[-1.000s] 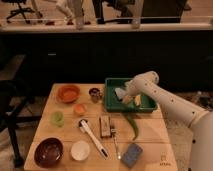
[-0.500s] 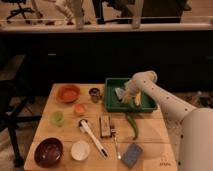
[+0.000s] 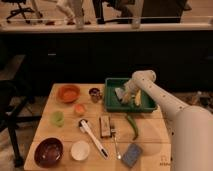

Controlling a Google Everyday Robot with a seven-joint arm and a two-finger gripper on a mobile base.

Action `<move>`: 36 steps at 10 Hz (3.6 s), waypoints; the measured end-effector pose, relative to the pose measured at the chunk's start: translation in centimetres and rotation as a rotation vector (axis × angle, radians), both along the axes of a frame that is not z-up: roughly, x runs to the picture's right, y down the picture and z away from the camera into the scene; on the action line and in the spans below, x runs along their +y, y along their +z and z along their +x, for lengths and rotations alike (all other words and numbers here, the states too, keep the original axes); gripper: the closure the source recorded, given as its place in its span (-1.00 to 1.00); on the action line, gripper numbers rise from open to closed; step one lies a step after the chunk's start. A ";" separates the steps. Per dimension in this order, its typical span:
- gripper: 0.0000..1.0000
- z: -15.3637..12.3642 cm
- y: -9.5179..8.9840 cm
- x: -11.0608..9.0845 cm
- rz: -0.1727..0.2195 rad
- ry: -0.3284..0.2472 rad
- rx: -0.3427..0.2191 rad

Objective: Wipe purple bowl with towel

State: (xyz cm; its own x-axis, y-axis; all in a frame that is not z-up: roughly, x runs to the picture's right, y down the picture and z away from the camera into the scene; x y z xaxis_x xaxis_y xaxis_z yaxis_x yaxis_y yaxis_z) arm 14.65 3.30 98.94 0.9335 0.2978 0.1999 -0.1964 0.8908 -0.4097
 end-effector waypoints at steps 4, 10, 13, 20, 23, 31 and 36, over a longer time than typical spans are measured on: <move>-0.51 0.0 0.7 0.3 -0.026 -0.008 -0.011; 0.69 0.0 0.8 0.7 -0.025 -0.021 -0.013; 1.00 0.2 0.5 0.8 -0.019 -0.017 -0.016; 1.00 0.4 -5.2 -1.0 0.085 -0.012 -0.012; 1.00 -0.1 -7.3 -1.3 0.128 -0.019 -0.020; 1.00 -5.7 -15.2 -1.5 0.232 -0.104 -0.124; 1.00 -10.5 -19.6 -0.1 0.271 -0.180 -0.226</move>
State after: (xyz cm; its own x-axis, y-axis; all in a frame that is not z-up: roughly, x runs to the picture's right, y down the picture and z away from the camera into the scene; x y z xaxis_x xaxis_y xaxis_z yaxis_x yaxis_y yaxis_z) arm 4.17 3.22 79.39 0.8894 0.0418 0.4552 0.0410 0.9845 -0.1705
